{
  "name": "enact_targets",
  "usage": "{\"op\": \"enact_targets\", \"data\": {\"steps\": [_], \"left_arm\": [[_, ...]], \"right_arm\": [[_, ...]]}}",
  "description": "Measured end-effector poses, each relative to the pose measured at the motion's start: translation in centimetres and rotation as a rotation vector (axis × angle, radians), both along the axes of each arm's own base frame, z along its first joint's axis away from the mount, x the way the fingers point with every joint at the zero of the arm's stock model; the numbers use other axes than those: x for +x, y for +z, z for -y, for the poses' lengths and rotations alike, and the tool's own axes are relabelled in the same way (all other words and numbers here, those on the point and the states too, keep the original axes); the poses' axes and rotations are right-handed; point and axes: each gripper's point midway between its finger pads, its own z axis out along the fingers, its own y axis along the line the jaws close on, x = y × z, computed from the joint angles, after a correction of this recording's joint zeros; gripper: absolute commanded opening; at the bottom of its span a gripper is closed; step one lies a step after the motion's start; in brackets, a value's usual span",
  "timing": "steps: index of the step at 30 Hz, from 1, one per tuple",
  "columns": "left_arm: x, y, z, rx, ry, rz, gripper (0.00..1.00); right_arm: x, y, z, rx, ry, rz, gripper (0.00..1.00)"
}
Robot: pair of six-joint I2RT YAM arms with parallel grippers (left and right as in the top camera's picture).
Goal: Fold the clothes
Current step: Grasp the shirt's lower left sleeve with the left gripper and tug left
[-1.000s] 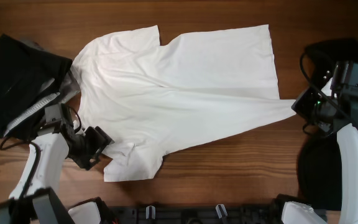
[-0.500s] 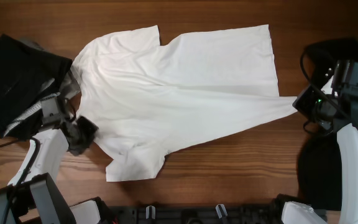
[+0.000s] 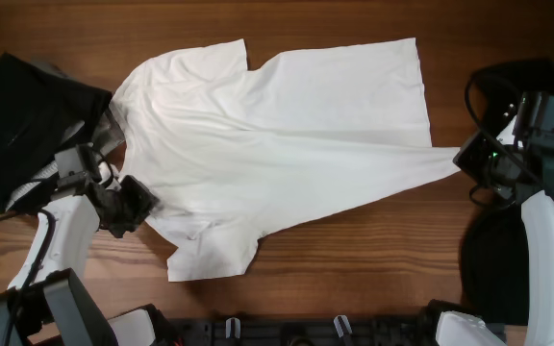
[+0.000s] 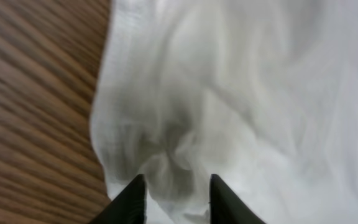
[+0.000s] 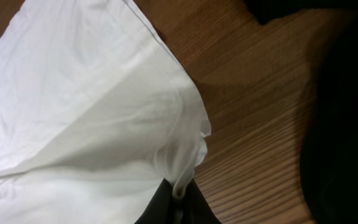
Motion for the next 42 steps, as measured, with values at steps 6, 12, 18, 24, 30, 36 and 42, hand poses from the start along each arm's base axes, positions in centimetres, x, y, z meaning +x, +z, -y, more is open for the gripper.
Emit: {"op": "enact_targets", "data": {"steps": [6, 12, 18, 24, 30, 36, 42], "left_arm": [[0.0, -1.6, 0.8, -0.001, -0.019, 0.045, 0.4], [0.9, -2.7, 0.6, -0.006, 0.007, 0.092, 0.04], [1.8, -2.7, 0.3, -0.056, 0.041, 0.11, 0.04], [5.5, -0.3, -6.0, 0.037, 0.174, 0.182, 0.04], [7.9, 2.8, -7.2, 0.055, 0.161, 0.234, 0.56], [4.4, 1.5, -5.4, -0.003, 0.137, 0.078, 0.65], [1.2, 1.1, -2.7, -0.079, 0.048, -0.046, 0.62]], "right_arm": [[0.0, 0.0, 0.0, 0.0, 0.0, 0.001, 0.04], [0.0, 0.0, 0.0, -0.001, 0.0, 0.001, 0.04], [0.0, 0.0, 0.1, -0.003, -0.001, 0.001, 0.04], [0.6, 0.3, 0.2, -0.009, 0.0, 0.027, 0.04], [0.7, 0.3, 0.2, -0.012, 0.004, 0.029, 0.04], [0.4, 0.2, 0.1, -0.009, 0.004, 0.017, 0.04], [0.3, 0.2, 0.1, -0.009, 0.004, 0.014, 0.05]]}}
